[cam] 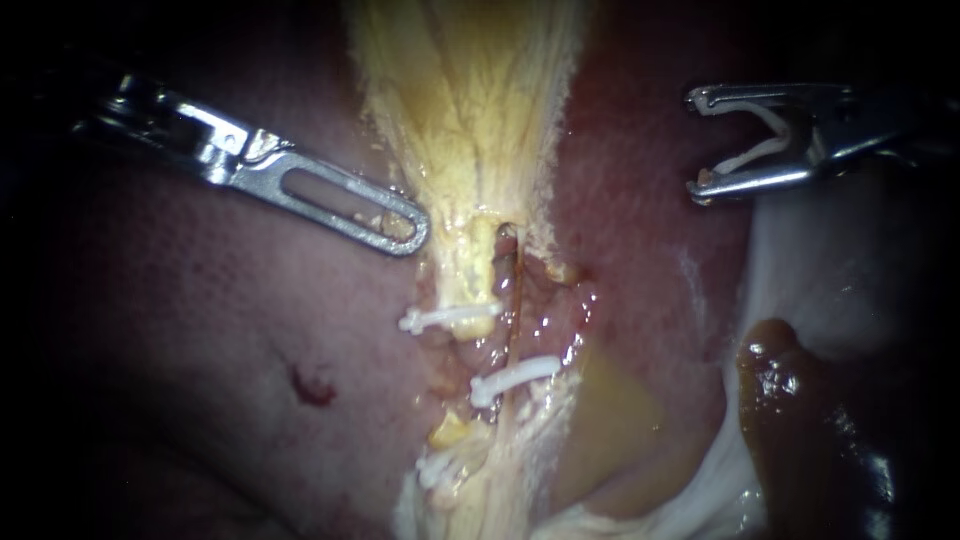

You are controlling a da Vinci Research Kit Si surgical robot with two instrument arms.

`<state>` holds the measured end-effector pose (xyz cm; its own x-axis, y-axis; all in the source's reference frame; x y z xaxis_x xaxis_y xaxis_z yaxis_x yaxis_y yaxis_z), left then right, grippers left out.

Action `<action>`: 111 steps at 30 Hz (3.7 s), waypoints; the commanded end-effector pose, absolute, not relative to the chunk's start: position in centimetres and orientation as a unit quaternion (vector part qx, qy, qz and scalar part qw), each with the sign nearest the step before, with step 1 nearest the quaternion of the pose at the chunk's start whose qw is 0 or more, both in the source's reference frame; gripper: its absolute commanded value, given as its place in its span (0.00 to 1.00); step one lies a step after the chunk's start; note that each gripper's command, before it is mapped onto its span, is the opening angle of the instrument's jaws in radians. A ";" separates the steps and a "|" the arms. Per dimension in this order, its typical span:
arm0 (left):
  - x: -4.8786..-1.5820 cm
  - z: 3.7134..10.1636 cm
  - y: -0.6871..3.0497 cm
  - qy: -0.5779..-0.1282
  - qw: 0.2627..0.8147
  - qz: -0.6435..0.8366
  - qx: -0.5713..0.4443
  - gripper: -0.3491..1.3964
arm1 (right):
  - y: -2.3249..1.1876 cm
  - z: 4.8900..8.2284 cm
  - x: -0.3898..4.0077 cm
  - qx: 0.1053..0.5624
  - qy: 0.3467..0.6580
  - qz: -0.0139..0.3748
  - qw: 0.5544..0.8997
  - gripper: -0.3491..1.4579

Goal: Clipping second clip right tube

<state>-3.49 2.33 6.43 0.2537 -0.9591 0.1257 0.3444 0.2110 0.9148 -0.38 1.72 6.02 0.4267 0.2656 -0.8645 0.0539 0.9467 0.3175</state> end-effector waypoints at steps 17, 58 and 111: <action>-3.28 6.35 2.38 -0.379 0.679 -0.478 0.408 0.00 | 1.72 6.02 -0.39 0.150 0.532 0.064 0.831 0.47; -2.79 5.95 2.80 -0.383 0.666 -0.504 0.395 0.00 | 1.40 6.07 -0.26 0.229 0.528 0.121 0.809 0.46; -2.81 5.93 2.79 -0.383 0.666 -0.505 0.394 0.00 | 0.31 7.04 1.23 0.362 0.489 0.205 0.767 0.46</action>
